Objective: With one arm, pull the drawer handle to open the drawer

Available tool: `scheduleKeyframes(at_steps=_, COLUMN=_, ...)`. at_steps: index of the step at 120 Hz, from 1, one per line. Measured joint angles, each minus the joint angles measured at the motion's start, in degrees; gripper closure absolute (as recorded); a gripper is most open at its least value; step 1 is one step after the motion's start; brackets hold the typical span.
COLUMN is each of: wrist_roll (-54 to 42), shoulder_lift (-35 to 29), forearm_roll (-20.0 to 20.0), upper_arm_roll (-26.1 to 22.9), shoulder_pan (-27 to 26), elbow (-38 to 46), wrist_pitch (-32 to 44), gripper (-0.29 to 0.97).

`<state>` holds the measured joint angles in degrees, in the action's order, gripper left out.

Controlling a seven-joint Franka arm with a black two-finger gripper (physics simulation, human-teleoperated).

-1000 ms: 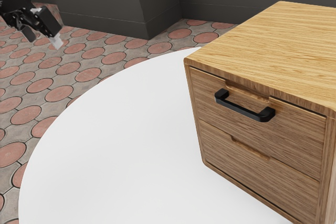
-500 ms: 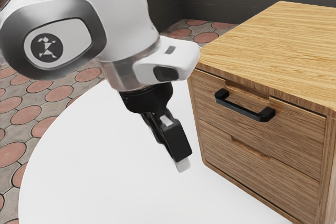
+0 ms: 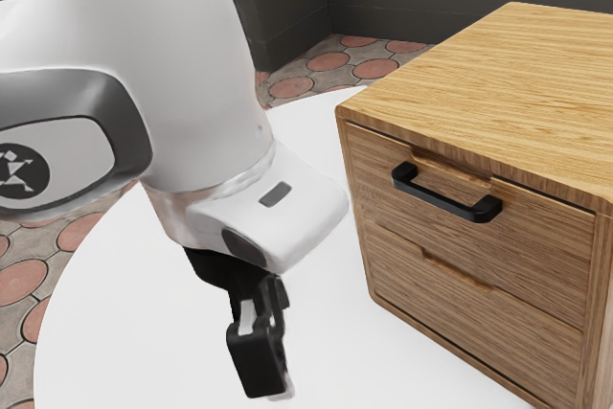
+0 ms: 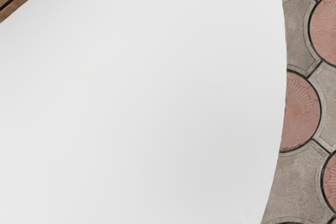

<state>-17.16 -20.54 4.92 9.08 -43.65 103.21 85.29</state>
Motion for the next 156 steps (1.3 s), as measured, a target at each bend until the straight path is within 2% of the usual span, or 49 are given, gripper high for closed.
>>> scheduleKeyframes(at_steps=27, wrist_roll=-21.85, shoulder_lift=-0.68, forearm_roll=-0.1, upper_arm_roll=-0.26, shoulder_pan=-0.4, elbow=-0.1, wrist_pitch=6.54, gripper=0.0)
scheduleKeyframes(at_steps=45, wrist_roll=-35.1, shoulder_lift=2.43, forearm_roll=-0.28, upper_arm_roll=-0.23, shoulder_pan=0.0, elbow=-2.59, wrist_pitch=12.24, gripper=0.0)
scheduleKeyframes(at_steps=56, wrist_roll=-41.8, shoulder_lift=4.07, forearm_roll=-0.54, upper_arm_roll=-0.27, shoulder_pan=0.01, elbow=-4.05, wrist_pitch=14.19, gripper=0.0)
scheduleKeyframes(at_steps=81, wrist_roll=-53.56, shoulder_lift=3.41, forearm_roll=-0.81, upper_arm_roll=-0.16, shoulder_pan=0.15, elbow=-2.75, wrist_pitch=16.61, gripper=0.0)
scheduleKeyframes(at_steps=113, wrist_roll=-61.93, shoulder_lift=3.77, forearm_roll=-0.77, upper_arm_roll=-0.18, shoulder_pan=2.5, elbow=-1.94, wrist_pitch=20.01, gripper=0.0)
scheduleKeyframes(at_steps=156, wrist_roll=-61.26, shoulder_lift=4.04, forearm_roll=-4.33, upper_arm_roll=-0.12, shoulder_pan=3.52, elbow=-0.71, wrist_pitch=21.63, gripper=0.0)
